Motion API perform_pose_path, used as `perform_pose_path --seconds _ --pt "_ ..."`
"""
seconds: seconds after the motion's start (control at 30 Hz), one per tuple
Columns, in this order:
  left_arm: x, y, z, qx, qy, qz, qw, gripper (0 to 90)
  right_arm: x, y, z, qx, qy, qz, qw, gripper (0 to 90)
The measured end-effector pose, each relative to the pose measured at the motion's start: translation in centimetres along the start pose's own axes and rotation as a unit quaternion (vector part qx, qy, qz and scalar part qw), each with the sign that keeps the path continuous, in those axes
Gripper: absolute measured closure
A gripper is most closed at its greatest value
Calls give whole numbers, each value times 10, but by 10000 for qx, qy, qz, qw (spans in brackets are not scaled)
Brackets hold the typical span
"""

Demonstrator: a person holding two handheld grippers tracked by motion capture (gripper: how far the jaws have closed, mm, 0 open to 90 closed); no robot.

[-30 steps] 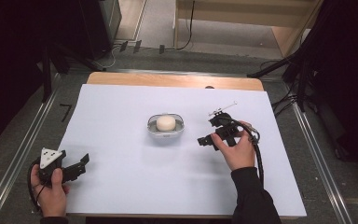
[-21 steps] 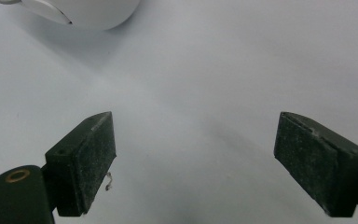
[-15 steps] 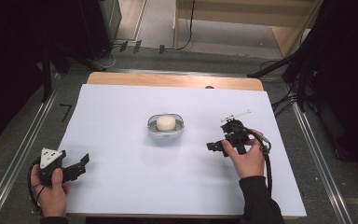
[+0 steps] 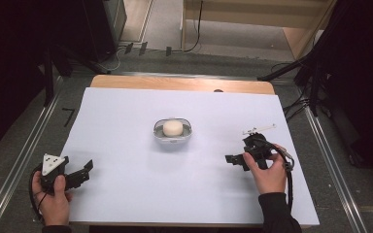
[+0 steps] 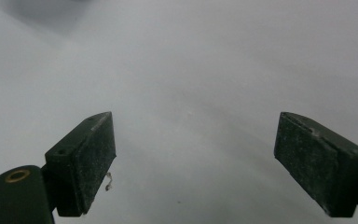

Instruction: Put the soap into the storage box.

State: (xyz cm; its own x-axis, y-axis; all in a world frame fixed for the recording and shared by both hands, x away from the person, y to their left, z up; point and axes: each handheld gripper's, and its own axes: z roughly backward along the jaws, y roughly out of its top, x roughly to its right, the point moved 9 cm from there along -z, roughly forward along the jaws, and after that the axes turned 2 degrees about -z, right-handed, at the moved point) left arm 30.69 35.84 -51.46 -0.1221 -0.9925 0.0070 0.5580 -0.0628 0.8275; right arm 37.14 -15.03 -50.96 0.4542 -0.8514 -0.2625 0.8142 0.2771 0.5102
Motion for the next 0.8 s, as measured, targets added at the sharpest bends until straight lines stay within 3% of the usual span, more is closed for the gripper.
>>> perform_pose_path --seconds 0.63,0.8 --pt "0 0 0 -1 10 -8 10000 141 27 -39 16 298 -106 -234 9992 126" --pt "0 0 0 -5 8 -27 10000 141 33 -47 28 631 -170 -193 9977 123"
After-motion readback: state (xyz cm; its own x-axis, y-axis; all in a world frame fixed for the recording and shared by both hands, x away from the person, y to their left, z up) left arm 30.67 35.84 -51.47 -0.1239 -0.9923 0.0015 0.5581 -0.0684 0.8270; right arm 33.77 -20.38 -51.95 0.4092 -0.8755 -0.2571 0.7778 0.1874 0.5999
